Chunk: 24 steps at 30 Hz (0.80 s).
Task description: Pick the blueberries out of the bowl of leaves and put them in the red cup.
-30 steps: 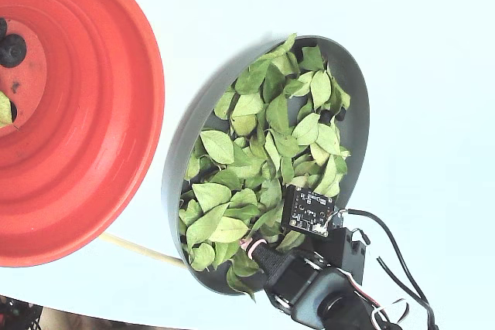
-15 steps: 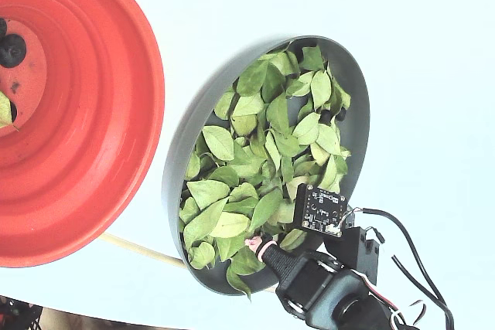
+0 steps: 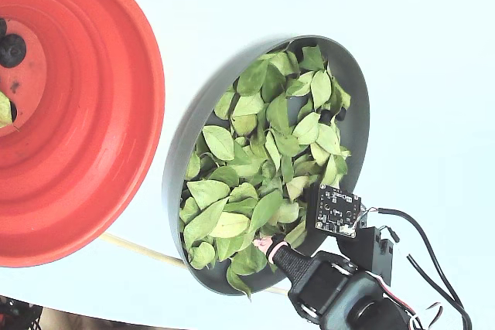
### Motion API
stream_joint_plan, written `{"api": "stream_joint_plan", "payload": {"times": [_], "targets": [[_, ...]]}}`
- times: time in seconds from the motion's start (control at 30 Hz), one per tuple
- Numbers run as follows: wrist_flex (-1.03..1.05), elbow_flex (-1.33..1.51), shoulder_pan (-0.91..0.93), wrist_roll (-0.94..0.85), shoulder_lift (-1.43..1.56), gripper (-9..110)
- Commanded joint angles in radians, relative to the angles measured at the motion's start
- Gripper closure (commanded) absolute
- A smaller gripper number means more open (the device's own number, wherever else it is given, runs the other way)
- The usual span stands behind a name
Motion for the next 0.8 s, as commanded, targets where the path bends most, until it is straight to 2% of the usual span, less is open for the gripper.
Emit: {"api": "stream_joint_plan", "payload": {"times": [0.0, 0.77], "targets": [[0.023, -0.003, -0.009, 0.015, 0.112, 90], [0.179, 0.037, -0.17, 0.129, 0.328, 90]]}}
